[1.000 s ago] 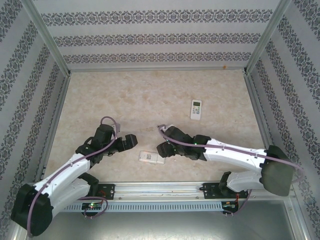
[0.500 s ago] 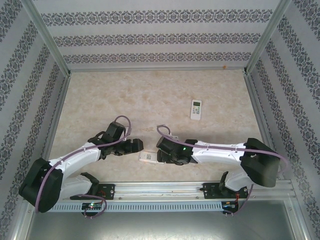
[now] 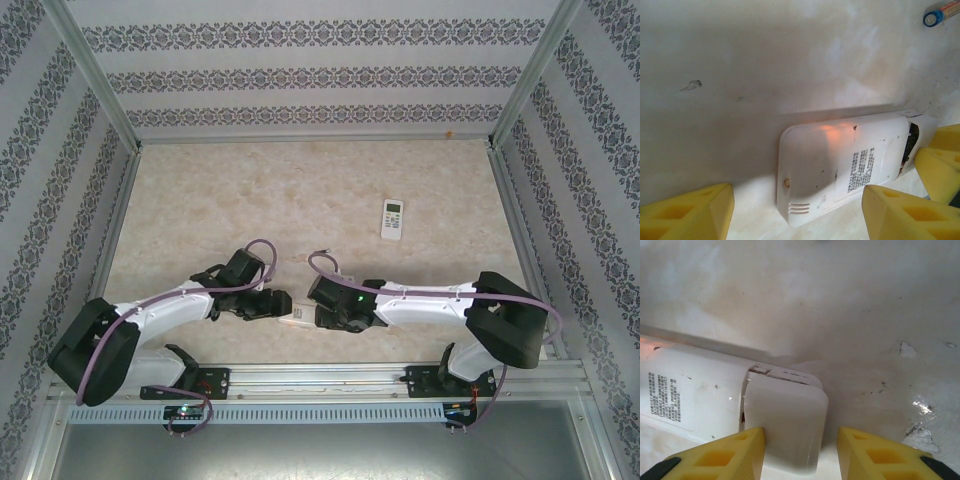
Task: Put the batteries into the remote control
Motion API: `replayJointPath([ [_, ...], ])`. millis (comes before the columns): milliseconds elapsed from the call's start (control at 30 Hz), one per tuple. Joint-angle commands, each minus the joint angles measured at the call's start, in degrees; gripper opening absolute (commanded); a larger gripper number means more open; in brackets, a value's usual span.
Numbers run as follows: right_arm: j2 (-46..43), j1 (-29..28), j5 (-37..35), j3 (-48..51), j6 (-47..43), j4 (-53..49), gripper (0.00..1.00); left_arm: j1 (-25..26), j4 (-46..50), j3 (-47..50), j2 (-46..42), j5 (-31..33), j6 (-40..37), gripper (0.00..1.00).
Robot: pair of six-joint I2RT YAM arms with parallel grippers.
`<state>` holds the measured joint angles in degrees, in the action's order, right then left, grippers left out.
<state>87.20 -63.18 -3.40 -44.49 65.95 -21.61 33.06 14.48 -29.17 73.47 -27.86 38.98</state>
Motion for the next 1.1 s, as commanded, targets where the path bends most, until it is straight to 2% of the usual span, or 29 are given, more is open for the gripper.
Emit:
replayJointPath([
  [0,1.92,-0.43,-1.06,-0.27,2.15,-2.69,0.43,1.31,1.05,-0.48,1.87,-0.94,-1.02,0.66],
  [333,3.04,0.31,-2.04,-2.6,2.47,-1.61,0.36,2.0,-0.46,-1.27,6.18,-2.32,-3.82,0.52],
  [467,3.07,2.68,-2.23,-2.36,2.95,-0.65,0.36,2.37,1.14,-2.68,10.21,-2.11,-6.37,0.51],
  [700,0.92,5.98,-0.56,-2.99,1.57,-1.42,0.35,2.43,3.31,-2.99,13.18,4.56,-8.47,0.46],
  [1067,2.61,7.72,4.3,-4.12,-0.35,-1.13,0.36,2.38,1.41,-3.5,13.2,3.68,-8.51,0.43],
])
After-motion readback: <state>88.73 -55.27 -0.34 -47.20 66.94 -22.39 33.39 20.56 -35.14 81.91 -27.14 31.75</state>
